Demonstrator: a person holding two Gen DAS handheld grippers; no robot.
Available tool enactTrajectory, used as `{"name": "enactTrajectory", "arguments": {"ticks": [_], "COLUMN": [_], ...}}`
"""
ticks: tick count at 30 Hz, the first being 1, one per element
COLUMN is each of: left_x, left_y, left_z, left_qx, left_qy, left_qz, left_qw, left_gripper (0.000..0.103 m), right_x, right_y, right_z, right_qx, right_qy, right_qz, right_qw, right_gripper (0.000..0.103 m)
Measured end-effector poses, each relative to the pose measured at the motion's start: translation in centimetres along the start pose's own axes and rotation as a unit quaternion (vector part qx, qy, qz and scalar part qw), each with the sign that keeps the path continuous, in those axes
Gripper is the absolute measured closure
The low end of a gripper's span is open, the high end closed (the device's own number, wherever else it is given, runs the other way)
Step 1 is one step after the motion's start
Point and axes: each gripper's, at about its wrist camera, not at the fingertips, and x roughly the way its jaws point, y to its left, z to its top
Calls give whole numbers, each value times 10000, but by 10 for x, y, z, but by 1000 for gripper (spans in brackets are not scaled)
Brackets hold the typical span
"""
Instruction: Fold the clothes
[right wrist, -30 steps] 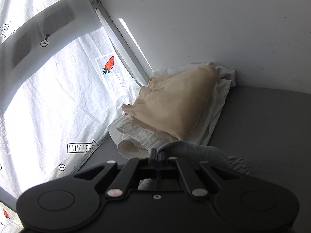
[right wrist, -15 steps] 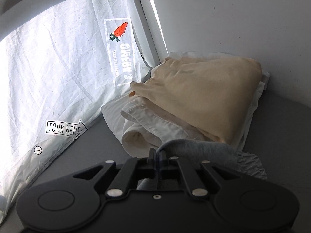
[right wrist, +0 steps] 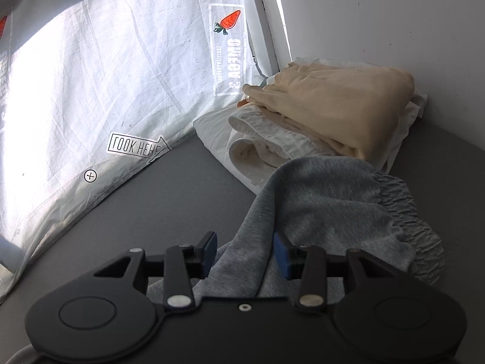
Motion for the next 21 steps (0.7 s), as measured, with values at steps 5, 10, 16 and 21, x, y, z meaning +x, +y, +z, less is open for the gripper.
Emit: {"name": "enactTrajectory", "arguments": {"ticks": [5,10,16,21], "left_x": [6,17,42,62], "left_y": [-5,-7,-2,1], "left_z": [0,10,26,36], "left_qx": [380,843,1463,1701], "left_qy": [127,115,131,110], "left_qz": [-114,-195,-288,-558], "left_qw": [9991,9962,9887,9838], "left_gripper": [69,65,55,55], "right_x": [-22,-40,-63,-80], "right_y": [20,36,46,60], "right_z": [-30,-72,-129,-159], "right_qx": [-223,-424,-334,-759], "right_qy": [144,274,538,881], "right_qz": [186,50,-88,-216], "right_qw": [9995,9987,9980,9930], "right_gripper": [55,46,15,14]}}
